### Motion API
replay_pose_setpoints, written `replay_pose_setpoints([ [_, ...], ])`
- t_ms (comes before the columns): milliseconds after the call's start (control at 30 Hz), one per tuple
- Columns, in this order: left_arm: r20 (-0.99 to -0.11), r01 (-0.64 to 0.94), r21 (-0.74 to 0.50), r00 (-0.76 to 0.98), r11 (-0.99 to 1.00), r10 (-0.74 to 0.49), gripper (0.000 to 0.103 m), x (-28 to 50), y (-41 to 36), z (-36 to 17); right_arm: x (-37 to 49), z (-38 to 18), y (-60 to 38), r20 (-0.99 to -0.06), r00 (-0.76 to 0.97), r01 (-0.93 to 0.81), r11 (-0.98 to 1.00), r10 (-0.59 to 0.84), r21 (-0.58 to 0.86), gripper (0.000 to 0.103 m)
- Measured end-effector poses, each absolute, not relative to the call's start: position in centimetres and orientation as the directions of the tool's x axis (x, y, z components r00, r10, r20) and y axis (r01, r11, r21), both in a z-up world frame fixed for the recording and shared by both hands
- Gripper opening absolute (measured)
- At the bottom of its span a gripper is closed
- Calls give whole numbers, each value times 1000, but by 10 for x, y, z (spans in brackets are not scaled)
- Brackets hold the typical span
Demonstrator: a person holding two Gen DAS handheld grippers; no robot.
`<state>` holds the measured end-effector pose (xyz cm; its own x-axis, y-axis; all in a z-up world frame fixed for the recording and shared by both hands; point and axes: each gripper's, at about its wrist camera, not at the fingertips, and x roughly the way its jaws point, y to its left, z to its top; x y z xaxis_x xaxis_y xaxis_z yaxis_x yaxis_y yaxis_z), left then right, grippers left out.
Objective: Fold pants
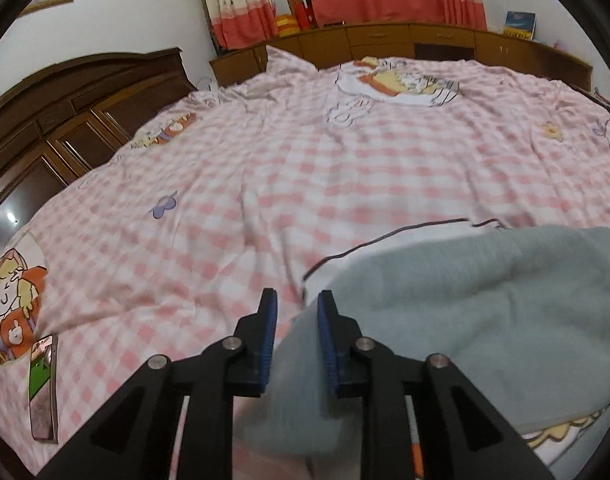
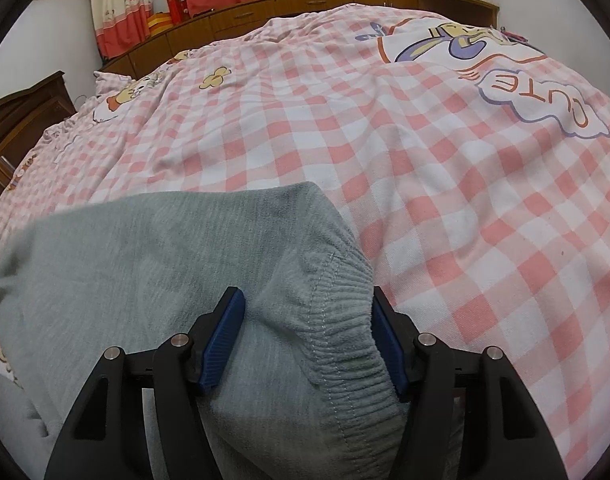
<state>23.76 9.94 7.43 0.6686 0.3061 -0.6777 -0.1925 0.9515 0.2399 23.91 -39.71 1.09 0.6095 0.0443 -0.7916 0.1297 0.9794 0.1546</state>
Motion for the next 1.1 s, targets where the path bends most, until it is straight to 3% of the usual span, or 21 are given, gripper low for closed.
replay_pose_setpoints([
  [100, -720, -172, 177, 648, 969, 247, 26, 245, 118, 73, 244, 17, -402, -807, 585, 111, 978, 82, 179, 63],
  [167, -742, -161, 102, 645, 982, 183, 40, 248, 127, 74, 245, 22, -407, -807, 581, 101, 974, 106, 201, 63],
  [267, -761, -139, -11, 643, 990, 82, 47, 253, 135, 74, 249, 27, -415, -803, 588, 110, 974, 97, 199, 63],
  [467, -819, -118, -128, 572, 985, -38, 48, 279, 132, 56, 262, 27, -421, -813, 573, 138, 965, 105, 222, 63],
  [600, -835, -107, -130, 548, 986, -50, 48, 289, 123, 46, 276, 25, -421, -827, 552, 147, 964, 105, 221, 63],
  [633, -838, -109, -123, 544, 986, -45, 43, 289, 120, 44, 279, 24, -421, -830, 548, 154, 963, 103, 220, 63],
  [700, -835, -96, -127, 547, 987, -55, 16, 288, 116, 43, 283, 25, -421, -833, 545, 160, 962, 99, 220, 63],
  [733, -835, -84, -126, 547, 988, -60, 13, 287, 114, 43, 285, 26, -420, -833, 544, 162, 962, 99, 220, 63],
  [767, -829, -73, -108, 556, 991, -49, 10, 283, 111, 44, 285, 26, -418, -835, 542, 160, 963, 97, 216, 62],
  [800, -818, -63, -80, 574, 995, -30, 9, 279, 108, 48, 286, 27, -416, -838, 537, 156, 966, 93, 207, 52],
  [833, -807, -54, -66, 590, 996, -21, 8, 274, 106, 52, 287, 29, -413, -841, 535, 142, 972, 84, 188, 32],
  [867, -785, -58, -69, 620, 996, -18, 8, 268, 107, 61, 287, 30, -409, -843, 534, 126, 979, 71, 163, 23],
  [933, -724, -58, -97, 689, 994, -30, 8, 255, 111, 81, 280, 42, -401, -825, 562, 73, 990, 55, 116, 21],
  [1100, -609, -65, -82, 793, 995, 2, 8, 254, 108, 112, 263, 94, -393, -679, 733, 56, 998, -47, -8, 21],
])
